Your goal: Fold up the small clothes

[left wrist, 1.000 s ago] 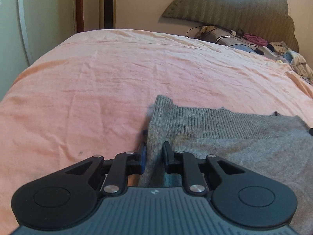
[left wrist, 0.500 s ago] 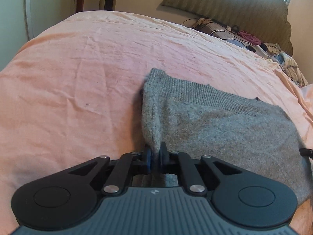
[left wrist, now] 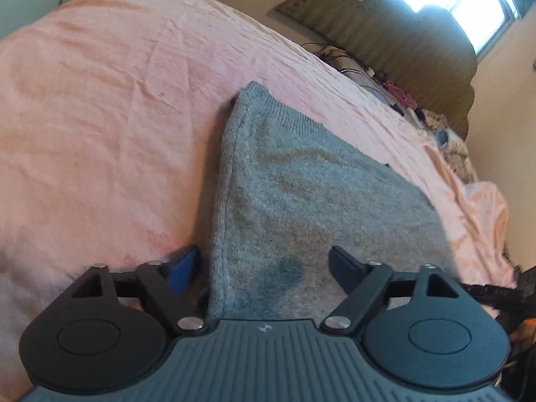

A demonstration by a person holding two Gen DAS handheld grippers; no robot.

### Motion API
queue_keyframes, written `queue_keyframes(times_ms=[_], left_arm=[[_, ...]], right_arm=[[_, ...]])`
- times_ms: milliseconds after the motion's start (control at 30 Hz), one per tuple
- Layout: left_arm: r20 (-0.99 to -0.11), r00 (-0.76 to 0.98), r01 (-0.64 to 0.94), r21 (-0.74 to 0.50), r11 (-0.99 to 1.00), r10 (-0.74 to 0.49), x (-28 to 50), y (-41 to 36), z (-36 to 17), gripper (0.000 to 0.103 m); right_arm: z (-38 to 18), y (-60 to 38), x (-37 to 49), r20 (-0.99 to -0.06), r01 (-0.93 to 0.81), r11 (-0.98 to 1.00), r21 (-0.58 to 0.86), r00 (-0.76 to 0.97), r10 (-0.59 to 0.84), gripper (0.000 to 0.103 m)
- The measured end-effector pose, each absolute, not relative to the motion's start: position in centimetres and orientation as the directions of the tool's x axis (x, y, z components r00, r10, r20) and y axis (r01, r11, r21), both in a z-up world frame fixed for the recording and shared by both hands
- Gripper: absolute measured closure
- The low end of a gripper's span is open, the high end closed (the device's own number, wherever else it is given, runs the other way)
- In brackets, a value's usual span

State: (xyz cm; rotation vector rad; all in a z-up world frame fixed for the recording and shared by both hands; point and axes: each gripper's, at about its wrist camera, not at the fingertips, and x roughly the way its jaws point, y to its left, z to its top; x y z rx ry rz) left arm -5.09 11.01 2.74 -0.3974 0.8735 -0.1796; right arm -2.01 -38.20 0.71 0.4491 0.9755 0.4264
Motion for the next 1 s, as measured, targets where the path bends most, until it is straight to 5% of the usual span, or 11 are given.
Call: queue_keyframes(times_ms=[33, 200, 267, 333, 400, 567, 733, 767, 800, 833, 1000], left_arm=[[-0.752, 0.622, -0.021, -0.293, 0.956, -0.217, -4.7, 10.4, 2.7, 0.098], [-0.757, 0.601, -0.012, -0.329, 0.944, -0.256, -4.9, 12.2, 2.6, 0.094], [-0.756, 0.599, -0.034, -0.354, 0.935, -0.265, -5.7, 12.4, 3.0, 0.09], [-0.737, 0.609, -0.078, -0.423, 0.903, -0.293, -7.3, 13.1, 3.3, 0.071], [-0.697, 0.628, -0.134, -0.534, 0.835, -0.346, -9.3, 14.2, 2.9, 0.026], [-0.552, 0.707, -0.268, -0.788, 0.555, -0.442, -13.7, 15.1, 0.0, 0.021], [-0.534, 0.744, -0.284, -0.797, 0.533, -0.401, -11.6, 13.4, -0.1, 0.01], [-0.551, 0.746, -0.29, -0.774, 0.562, -0.373, -11.0, 12.9, 0.2, 0.024], [-0.578, 0.729, -0.289, -0.745, 0.601, -0.366, -10.3, 12.5, 0.3, 0.076], [-0.624, 0.686, -0.292, -0.707, 0.644, -0.374, -9.3, 12.0, 0.1, 0.1], [-0.635, 0.679, -0.232, -0.662, 0.713, -0.369, -10.4, 12.1, 1.6, 0.099]], right_arm=[[0.7, -38.5, -2.1, -0.677, -0.161, 0.823, 0.545, 0.494, 0.545, 0.091], [-0.1, -41.7, -3.0, -0.656, -0.098, 0.799, 0.593, 0.517, 0.55, 0.095], [0.4, -41.7, -3.9, -0.649, -0.066, 0.793, 0.605, 0.537, 0.54, 0.083], [1.3, -42.3, -5.4, -0.639, -0.022, 0.778, 0.628, 0.556, 0.532, 0.041], [1.9, -43.1, -7.4, -0.584, -0.015, 0.727, 0.687, 0.583, 0.564, 0.018], [0.7, -42.6, -9.8, -0.572, 0.034, 0.659, 0.751, 0.532, 0.624, 0.022], [-0.7, -40.2, -7.9, -0.542, 0.082, 0.634, 0.769, 0.611, 0.578, 0.032], [-1.0, -39.9, -7.4, -0.549, 0.097, 0.635, 0.766, 0.613, 0.568, 0.041], [-1.4, -39.6, -6.9, -0.564, 0.106, 0.642, 0.76, 0.599, 0.569, 0.073], [-1.8, -39.4, -6.6, -0.574, 0.102, 0.649, 0.754, 0.583, 0.575, 0.089], [0.4, -39.8, -8.9, -0.558, 0.016, 0.679, 0.734, 0.584, 0.59, 0.09]])
